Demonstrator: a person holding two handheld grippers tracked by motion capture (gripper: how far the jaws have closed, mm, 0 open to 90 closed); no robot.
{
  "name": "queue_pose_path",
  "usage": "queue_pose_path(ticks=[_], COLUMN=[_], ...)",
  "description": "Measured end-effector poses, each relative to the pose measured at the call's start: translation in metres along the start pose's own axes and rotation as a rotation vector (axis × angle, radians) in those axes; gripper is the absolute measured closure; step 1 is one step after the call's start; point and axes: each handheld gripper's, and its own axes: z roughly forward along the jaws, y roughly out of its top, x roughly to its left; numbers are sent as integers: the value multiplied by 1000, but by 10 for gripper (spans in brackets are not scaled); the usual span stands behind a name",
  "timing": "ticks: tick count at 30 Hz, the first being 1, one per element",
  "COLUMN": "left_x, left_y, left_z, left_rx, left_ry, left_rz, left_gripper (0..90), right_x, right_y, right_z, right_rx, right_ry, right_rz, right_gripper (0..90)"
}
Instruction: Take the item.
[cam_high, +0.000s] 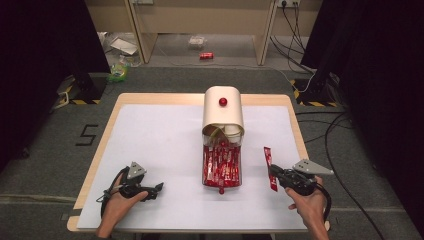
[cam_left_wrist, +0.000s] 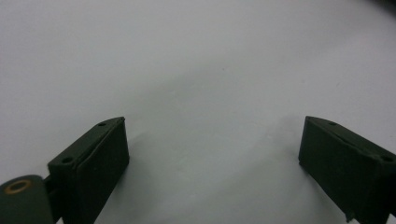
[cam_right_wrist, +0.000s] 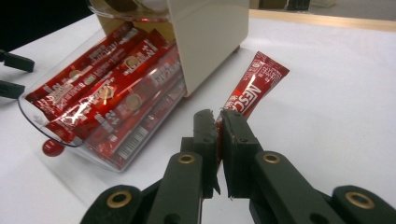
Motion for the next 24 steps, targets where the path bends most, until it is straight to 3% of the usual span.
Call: queue_pose_path(ticks=[24], left_x=[0], left_y=[0], left_z=[0], left_rx=[0], left_ry=[0], left_rz=[0], left_gripper=[77], right_x=[-21], right_y=[-12], right_z=[4], right_rx=[42], right_ry=[-59], right_rz=[7], right_gripper=[852])
